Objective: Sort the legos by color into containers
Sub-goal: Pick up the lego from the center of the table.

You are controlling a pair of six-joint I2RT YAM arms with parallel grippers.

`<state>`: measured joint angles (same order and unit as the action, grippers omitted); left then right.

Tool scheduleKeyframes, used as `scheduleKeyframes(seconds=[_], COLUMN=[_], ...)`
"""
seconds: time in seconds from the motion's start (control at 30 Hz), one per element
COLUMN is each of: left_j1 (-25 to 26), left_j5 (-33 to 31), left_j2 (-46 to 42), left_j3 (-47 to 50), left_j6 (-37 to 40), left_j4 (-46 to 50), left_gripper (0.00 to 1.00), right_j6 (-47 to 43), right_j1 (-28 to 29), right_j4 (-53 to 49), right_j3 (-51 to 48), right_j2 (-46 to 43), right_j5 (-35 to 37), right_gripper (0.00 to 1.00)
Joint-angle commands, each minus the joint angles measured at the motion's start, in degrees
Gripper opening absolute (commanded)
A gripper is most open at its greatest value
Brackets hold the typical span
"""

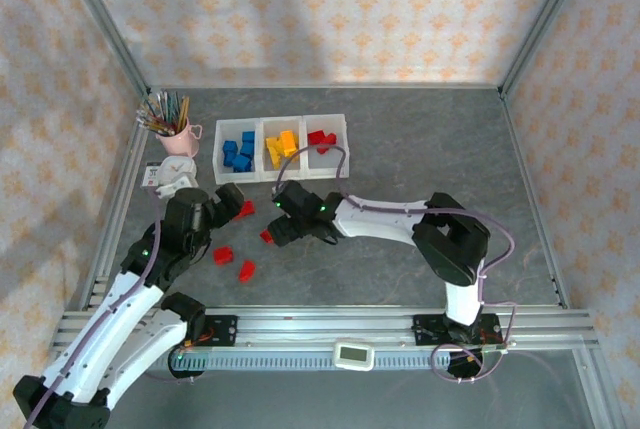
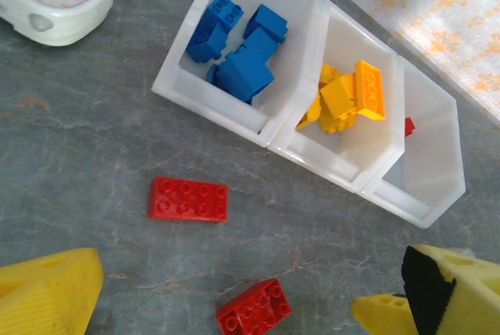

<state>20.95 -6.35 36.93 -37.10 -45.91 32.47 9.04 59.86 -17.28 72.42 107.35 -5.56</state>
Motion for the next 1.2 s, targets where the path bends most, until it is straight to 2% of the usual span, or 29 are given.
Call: scheduleKeyframes(seconds=[0.0,0.17,0.43,0.7,0.97,1.17], left_j1=[-0.38,-0.38,-0.38,-0.38,-0.38,-0.38], left_j5=[-1.83,-2.62,-2.97,-2.24,-1.65,0.2], left_j2=[-1.93,-3.24,-3.94,-3.62,-3.49,-1.81], left_j3=[0.67,0.63,0.54,1.07,1.15,0.42], left_j6=[-2.18,-3.38,-4.17,-3.97,-3.68,-3.49], left_j4=[4.32,5.21,5.7,4.69,3.84,1.89], left_gripper=[0.99,0.99,0.99,0.99,0.99,0.99], right_j6=[1.44,1.35,-0.43,-1.52,-2.2,-1.79], right_j1=[2.07,3.43,4.82,4.82,4.72,3.28], right_j4=[2.99,3.61,2.77,2.3,2.72,3.19], right_j3=[0.97,3.18,7.64,9.08,8.73,6.84], right_j2=[0.86,4.81,10.49,12.63,11.53,5.89], right_j5=[3.32,5.09,5.57,7.03,7.42,6.5], right_gripper=[0.88,0.91,0.91,0.76,0.54,0.47])
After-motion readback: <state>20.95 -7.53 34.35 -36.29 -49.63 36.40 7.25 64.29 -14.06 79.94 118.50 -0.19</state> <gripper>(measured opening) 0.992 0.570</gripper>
